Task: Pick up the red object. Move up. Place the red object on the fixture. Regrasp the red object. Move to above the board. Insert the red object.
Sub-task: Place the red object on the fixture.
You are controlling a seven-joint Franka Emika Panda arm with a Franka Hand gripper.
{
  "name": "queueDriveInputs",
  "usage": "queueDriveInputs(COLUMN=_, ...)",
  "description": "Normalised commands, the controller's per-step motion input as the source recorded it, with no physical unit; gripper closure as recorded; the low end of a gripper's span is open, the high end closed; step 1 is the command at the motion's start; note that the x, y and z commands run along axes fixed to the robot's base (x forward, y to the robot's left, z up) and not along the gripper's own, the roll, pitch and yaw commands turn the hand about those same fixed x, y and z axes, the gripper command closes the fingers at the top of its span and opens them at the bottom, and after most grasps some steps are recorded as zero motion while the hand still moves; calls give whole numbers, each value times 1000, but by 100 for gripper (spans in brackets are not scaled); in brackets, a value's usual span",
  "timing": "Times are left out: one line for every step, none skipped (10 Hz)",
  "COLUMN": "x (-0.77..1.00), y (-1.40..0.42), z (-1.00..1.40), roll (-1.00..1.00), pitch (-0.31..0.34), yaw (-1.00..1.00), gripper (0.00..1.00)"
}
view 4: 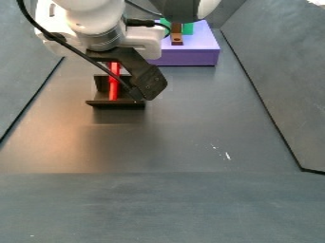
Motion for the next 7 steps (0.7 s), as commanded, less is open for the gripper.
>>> queueDriveInputs(x=9, y=246, z=0, roll=-734, pitch=-134, yaw=-9, gripper=100)
queueDriveInputs(x=0, y=223, z=0, roll=-671, pitch=-154, yaw=0, gripper=100)
queueDriveInputs(x=0, y=214, z=0, roll=-677, pitch=-154, yaw=0, gripper=100)
queueDriveInputs(x=0, y=194, z=0, roll=-677, pitch=-163, yaw=0, gripper=100)
queueDriveInputs(x=74, y=23, z=0, roll=-560, pitch=-100, yaw=0, gripper=100)
queueDriveInputs(x=100, y=-91, z=-197, roll=-291, pitch=-223, yaw=0, gripper=100)
queueDriveInputs(x=54, y=0, z=-191, roll=-251, pitch=-206, yaw=-54, gripper=100)
